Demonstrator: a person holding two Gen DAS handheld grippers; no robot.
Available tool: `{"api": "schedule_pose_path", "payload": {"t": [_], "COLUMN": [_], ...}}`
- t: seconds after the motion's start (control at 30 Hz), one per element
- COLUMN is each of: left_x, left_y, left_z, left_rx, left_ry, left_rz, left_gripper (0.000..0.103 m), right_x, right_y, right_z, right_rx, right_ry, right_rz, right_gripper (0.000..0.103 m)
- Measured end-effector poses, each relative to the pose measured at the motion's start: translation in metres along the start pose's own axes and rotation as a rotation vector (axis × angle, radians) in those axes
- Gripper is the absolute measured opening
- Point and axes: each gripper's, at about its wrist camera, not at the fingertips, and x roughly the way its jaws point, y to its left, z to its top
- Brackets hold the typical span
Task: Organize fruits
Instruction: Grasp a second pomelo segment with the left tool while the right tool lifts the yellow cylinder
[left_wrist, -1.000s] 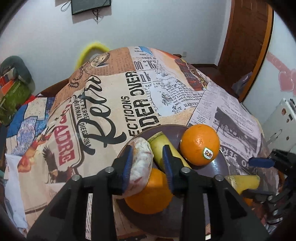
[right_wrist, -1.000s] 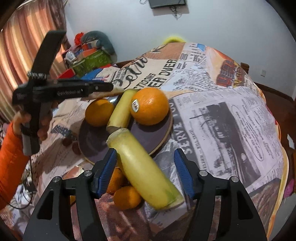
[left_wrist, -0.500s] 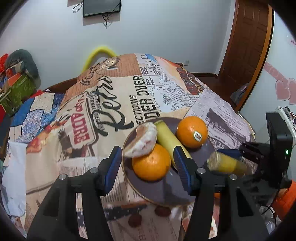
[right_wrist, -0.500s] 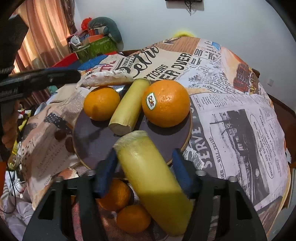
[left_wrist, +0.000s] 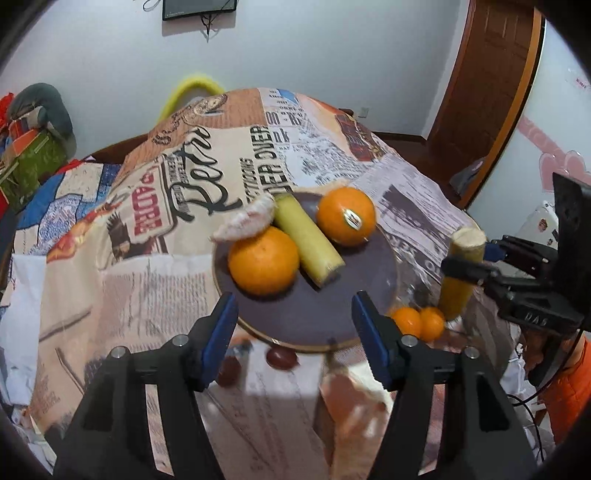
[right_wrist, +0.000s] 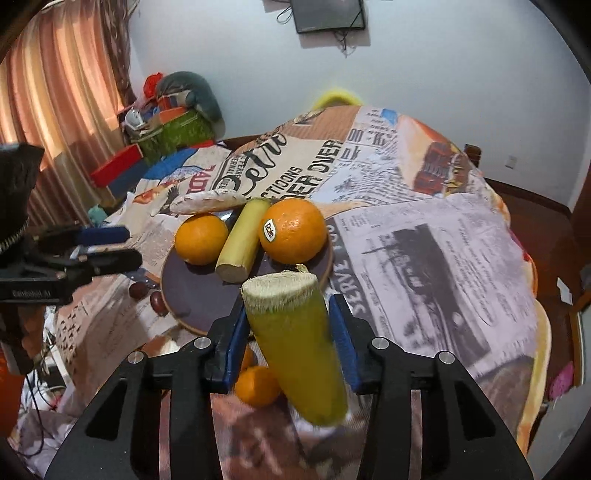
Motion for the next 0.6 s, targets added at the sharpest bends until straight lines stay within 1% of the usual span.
{"api": "schedule_pose_path", "payload": {"t": [0.17,0.33,0.6], "left_x": [0.003,0.013,0.025], "left_y": [-0.015,-0.027,-0.041], "left_z": [-0.02,-0.039,-0.064], "left_rx": [-0.004,-0.02,-0.024], "left_ry": [0.053,0.118,0.203], "left_rz": [-0.01,-0.026,-0.058], "left_gripper": [0.065,0.065,0.065], "right_x": [-0.01,-0.014,-0.016], "right_y": [-0.004,-0.005,-0.012], "right_z": [-0.008,-0.014,-0.018], "right_rx": [0.037,0.057,0.094], "right_ry": [-0.019,-0.036,-0.05], "right_rz": [-0.007,-0.016,-0.005], "right_gripper": [0.039,0.039,0.039]}}
